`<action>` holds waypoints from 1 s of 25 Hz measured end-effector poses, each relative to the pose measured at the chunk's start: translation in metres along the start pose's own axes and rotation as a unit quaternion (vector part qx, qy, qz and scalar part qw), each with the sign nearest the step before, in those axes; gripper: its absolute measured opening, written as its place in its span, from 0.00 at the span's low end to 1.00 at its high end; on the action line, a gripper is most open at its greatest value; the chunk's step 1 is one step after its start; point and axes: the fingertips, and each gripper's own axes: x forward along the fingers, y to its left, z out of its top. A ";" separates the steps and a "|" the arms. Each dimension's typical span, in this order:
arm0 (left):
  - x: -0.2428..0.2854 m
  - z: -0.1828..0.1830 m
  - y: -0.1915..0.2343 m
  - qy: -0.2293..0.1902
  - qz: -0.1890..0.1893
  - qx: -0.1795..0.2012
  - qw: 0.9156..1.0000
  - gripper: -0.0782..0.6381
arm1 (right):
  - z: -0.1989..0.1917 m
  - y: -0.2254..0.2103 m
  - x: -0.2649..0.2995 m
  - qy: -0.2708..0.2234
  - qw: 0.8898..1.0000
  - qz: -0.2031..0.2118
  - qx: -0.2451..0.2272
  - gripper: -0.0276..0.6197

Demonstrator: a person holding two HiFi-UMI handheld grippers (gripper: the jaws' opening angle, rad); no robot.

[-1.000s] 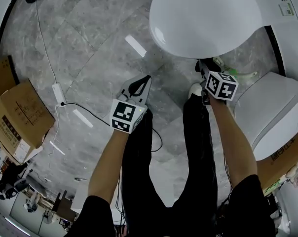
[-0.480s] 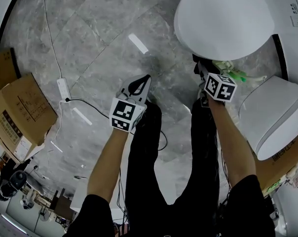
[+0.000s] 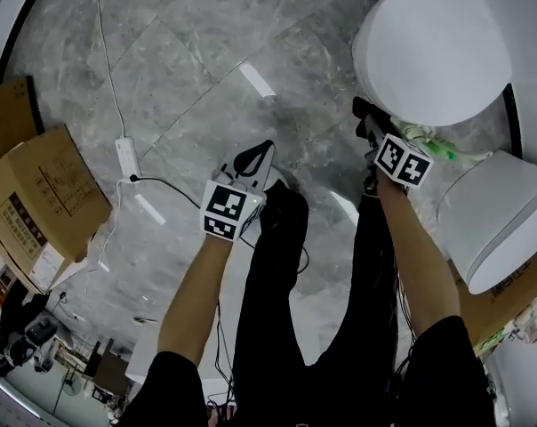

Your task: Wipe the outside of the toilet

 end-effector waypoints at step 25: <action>-0.041 0.093 0.116 0.012 -0.027 0.045 0.999 0.11 | 0.038 0.075 0.038 -0.020 0.989 -0.051 0.135 0.23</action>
